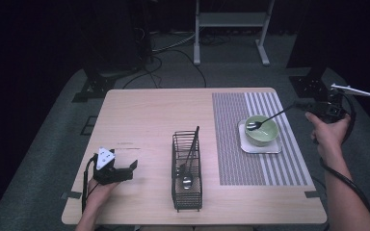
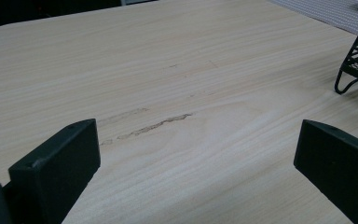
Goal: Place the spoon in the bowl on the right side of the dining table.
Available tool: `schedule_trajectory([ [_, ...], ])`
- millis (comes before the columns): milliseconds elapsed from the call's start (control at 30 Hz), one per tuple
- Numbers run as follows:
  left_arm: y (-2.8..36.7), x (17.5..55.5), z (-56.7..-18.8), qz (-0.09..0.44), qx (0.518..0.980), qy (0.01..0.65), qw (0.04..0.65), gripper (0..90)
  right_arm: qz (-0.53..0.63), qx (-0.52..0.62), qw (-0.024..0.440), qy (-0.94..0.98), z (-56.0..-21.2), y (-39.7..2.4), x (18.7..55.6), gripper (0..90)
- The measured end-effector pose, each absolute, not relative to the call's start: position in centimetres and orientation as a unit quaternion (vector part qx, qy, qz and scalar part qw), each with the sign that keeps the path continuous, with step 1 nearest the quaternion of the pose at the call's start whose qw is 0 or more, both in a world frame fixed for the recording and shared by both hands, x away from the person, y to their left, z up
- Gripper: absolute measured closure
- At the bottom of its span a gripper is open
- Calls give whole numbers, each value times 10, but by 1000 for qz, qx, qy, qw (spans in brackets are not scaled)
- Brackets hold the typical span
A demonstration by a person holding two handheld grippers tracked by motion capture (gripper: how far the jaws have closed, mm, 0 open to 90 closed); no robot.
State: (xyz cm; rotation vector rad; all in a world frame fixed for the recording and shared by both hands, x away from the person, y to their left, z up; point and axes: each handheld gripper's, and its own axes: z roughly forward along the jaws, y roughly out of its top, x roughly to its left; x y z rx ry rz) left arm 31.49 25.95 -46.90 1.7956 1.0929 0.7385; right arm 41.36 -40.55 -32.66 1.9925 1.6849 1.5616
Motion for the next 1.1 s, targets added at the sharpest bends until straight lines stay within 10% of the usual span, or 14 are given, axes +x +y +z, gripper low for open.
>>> schedule_trajectory([
  [1100, 258, 316, -469, 298, 724, 441, 440, 0, 486, 681, 53, 545, -355, -423, 434, 886],
])
